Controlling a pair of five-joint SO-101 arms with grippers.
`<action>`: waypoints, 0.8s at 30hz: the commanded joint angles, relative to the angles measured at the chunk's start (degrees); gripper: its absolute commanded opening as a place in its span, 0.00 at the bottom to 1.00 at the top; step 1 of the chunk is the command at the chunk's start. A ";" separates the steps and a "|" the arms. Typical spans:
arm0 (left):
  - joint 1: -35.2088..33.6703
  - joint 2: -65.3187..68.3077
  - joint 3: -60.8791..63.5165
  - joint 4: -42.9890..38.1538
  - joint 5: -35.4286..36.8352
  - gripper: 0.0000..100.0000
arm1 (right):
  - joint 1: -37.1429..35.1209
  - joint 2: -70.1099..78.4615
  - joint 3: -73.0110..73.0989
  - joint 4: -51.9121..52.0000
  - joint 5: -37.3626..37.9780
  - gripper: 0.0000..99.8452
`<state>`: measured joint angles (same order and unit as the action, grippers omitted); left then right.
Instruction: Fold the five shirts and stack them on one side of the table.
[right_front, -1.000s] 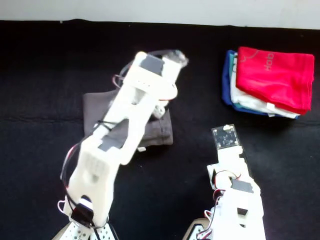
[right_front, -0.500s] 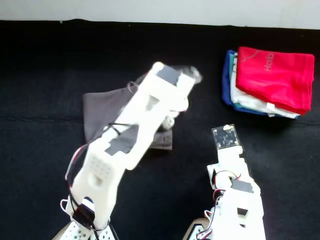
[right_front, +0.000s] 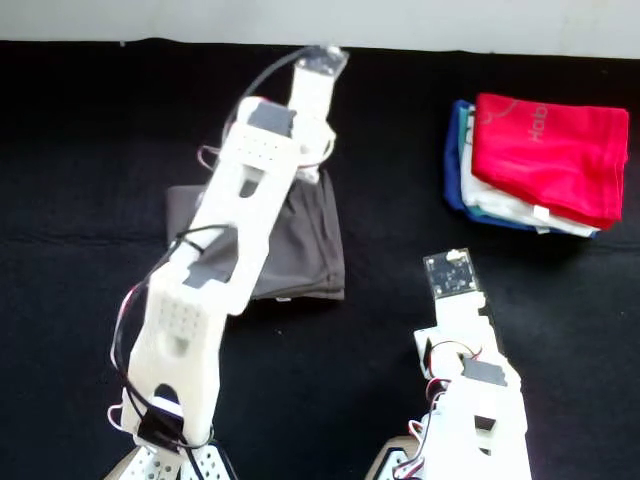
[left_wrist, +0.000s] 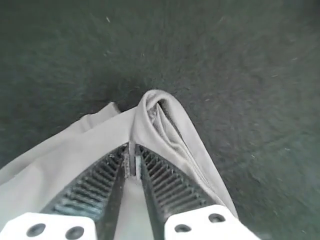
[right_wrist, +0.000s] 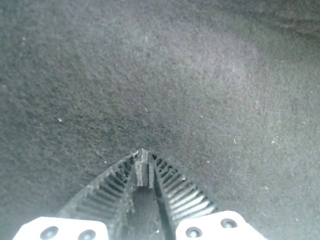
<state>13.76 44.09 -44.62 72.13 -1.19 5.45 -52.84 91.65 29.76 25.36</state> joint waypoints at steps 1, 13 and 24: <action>0.57 2.77 -0.31 -3.08 -0.35 0.01 | 0.40 -0.04 0.40 -1.27 -0.35 0.01; 2.68 4.53 -15.96 3.43 -0.35 0.01 | 0.40 -0.04 0.40 -1.27 -0.35 0.01; -15.96 7.78 -19.65 18.37 -0.44 0.01 | 0.57 0.66 -5.32 0.31 -3.43 0.01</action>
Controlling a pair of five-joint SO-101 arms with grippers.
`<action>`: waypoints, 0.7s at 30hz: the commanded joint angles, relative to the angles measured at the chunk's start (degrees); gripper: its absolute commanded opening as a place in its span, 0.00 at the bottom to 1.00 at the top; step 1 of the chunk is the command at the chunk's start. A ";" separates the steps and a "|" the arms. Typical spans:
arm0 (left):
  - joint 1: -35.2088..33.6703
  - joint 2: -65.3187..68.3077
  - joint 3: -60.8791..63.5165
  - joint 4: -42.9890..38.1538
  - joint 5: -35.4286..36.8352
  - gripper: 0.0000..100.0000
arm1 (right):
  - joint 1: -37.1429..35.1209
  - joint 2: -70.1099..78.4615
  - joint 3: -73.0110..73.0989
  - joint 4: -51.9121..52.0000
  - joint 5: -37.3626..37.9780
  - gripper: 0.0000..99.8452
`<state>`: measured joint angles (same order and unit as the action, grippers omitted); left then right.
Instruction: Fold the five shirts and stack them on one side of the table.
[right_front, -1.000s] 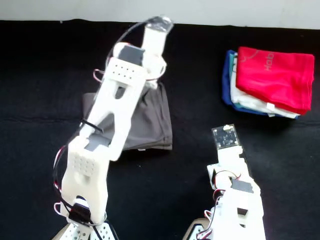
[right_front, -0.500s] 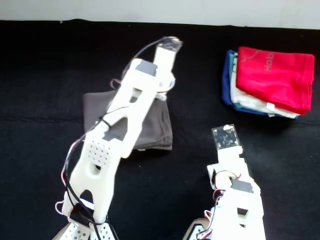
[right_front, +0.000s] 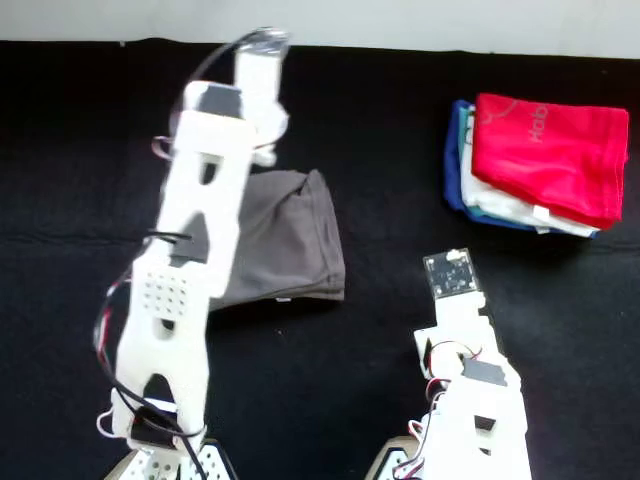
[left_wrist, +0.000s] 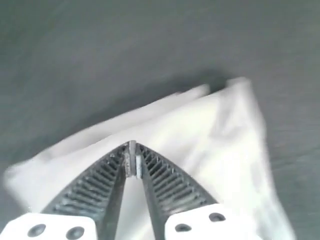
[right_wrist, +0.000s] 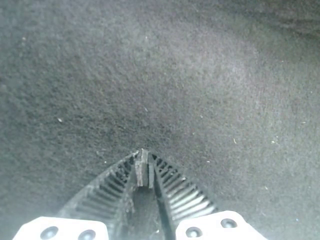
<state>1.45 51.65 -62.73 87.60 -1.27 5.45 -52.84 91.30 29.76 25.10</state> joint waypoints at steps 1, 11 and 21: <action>-4.88 0.92 -1.45 3.78 -0.35 0.01 | 0.40 0.92 -8.84 3.12 -6.95 0.01; -10.77 5.76 -1.54 5.54 -0.44 0.01 | -10.86 29.05 -52.35 18.95 -11.96 0.01; -15.60 12.97 -1.63 0.53 -0.18 0.01 | -28.35 59.56 -83.74 18.95 -12.13 0.01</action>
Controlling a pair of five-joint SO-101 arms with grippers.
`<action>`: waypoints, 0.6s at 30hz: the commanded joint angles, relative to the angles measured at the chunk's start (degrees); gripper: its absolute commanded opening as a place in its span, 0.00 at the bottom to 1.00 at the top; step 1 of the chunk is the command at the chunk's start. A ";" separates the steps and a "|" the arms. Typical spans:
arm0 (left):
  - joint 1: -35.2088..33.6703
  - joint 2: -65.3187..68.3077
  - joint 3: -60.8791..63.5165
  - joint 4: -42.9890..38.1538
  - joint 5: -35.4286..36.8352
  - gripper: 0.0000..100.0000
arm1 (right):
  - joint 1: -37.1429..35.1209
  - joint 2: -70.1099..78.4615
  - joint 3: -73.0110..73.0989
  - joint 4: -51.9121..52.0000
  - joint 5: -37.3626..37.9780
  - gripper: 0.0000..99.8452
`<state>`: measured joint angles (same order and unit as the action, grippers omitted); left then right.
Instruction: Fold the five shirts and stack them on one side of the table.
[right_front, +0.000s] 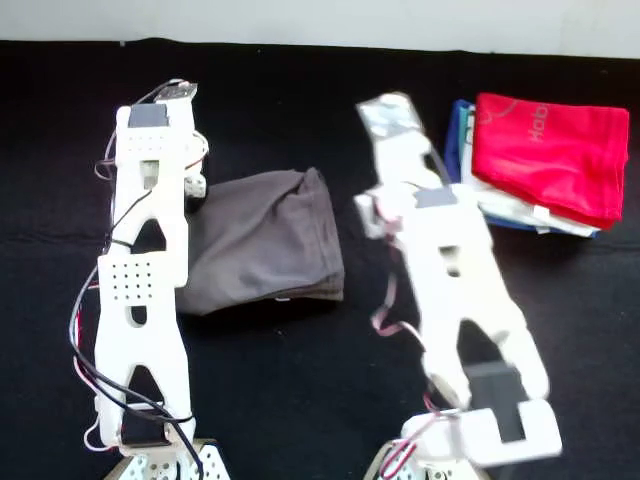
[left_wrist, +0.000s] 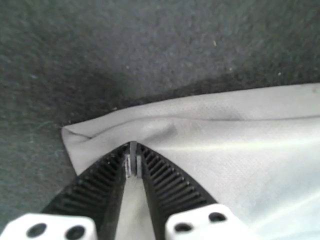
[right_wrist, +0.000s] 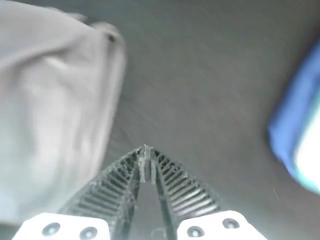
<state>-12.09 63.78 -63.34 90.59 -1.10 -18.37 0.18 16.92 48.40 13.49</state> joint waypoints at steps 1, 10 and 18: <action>-3.12 1.19 -1.01 -2.81 -0.26 0.01 | -5.85 9.10 -12.00 0.40 -0.53 0.01; -8.04 1.63 -1.01 -2.73 0.00 0.01 | -10.77 21.85 -28.88 0.40 -0.53 0.01; -10.59 1.63 -1.01 -2.73 4.04 0.01 | -13.58 28.00 -35.03 0.40 -0.53 0.01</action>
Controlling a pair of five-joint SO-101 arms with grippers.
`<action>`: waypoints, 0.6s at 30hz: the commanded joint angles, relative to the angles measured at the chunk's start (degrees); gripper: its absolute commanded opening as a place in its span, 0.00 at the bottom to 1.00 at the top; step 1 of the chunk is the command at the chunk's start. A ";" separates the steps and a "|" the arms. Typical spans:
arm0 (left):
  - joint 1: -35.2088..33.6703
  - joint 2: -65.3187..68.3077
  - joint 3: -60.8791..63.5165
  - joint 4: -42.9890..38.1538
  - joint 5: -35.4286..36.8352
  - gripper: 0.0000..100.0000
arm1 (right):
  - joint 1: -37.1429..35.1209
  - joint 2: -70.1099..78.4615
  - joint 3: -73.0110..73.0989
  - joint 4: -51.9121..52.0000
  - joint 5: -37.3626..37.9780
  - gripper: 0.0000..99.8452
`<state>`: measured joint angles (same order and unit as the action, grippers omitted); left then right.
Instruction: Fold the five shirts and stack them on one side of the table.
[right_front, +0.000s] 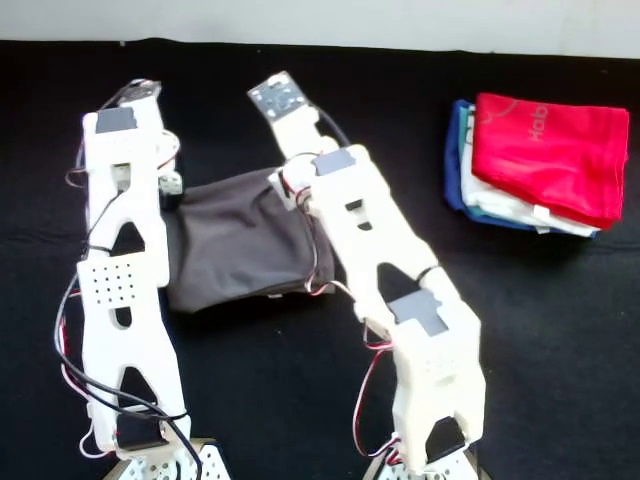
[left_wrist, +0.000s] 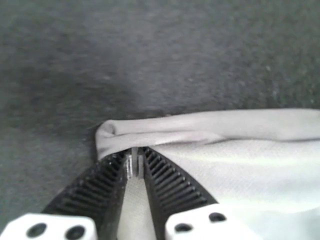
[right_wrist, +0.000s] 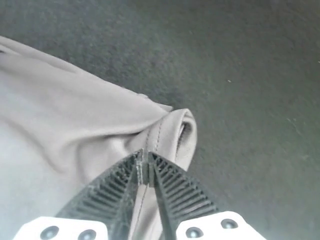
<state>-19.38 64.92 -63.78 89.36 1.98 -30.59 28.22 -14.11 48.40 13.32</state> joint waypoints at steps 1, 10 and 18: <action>-3.12 0.48 -0.57 -1.49 0.97 0.01 | -1.54 0.66 -4.44 0.40 -0.35 0.01; -3.03 0.48 -0.57 -1.49 0.97 0.01 | 6.29 6.99 -4.70 0.40 -0.09 0.01; -3.03 0.48 -0.57 -1.49 0.97 0.01 | 12.26 5.76 -7.25 4.88 -0.09 0.01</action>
<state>-19.38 64.92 -63.78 89.27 2.42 -19.08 35.78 -17.01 50.07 13.32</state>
